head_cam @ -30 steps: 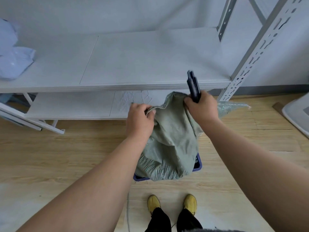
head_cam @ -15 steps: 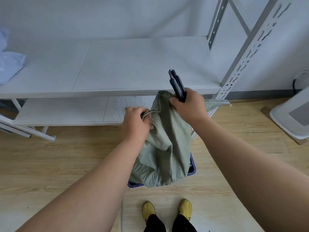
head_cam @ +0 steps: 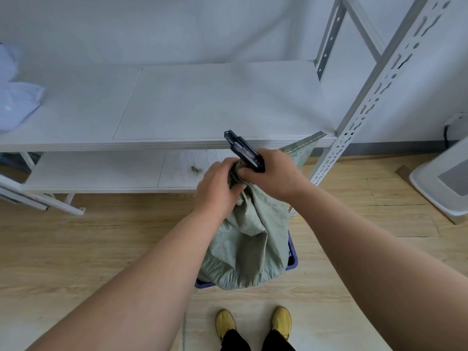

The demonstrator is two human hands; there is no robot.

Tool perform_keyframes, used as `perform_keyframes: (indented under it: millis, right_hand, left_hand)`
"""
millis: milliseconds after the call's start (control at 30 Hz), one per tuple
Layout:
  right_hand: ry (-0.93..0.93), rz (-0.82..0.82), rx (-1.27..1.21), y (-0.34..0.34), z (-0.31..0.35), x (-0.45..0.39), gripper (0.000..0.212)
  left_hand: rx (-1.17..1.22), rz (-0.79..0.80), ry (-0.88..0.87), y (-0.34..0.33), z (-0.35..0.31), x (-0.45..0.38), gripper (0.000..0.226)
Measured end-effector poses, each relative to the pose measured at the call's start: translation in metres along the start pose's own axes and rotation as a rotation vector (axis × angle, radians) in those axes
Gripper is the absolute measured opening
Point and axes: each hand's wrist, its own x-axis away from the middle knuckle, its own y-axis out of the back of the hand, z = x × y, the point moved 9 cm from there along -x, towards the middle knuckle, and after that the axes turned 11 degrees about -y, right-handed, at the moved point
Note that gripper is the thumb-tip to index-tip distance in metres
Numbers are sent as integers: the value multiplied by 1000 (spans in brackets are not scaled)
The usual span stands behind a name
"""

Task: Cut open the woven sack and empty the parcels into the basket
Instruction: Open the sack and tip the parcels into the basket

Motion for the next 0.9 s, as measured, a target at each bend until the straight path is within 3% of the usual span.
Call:
perform_keyframes:
  millis: [100, 233, 367, 467, 567, 700, 833, 900]
  right_hand:
    - [-44, -70, -128, 14, -17, -1, 20]
    - [-220, -124, 252, 27, -62, -13, 43]
    - [-436, -102, 416, 27, -100, -17, 30]
    - [-392, -213, 213, 36, -88, -21, 15]
    - [-207, -342, -14, 50, -54, -22, 13]
    - [-269, -86, -7, 29, -58, -23, 11]
    - [-158, -289, -302, 51, -44, -20, 18]
    - [-181, -179, -263, 41, -45, -22, 15]
  left_hand:
    - [18, -66, 57, 6, 9, 1, 19]
    - [3, -117, 115, 10, 21, 3, 20]
    - [0, -115, 120, 11, 27, 3, 22]
    - [7, -170, 136, 20, 27, -3, 21]
    - [32, -336, 90, 38, 17, -10, 25]
    - [10, -287, 100, 36, 15, -15, 27]
    - [26, -399, 94, 40, 14, -7, 22]
    - [21, -333, 118, 30, 14, -7, 21]
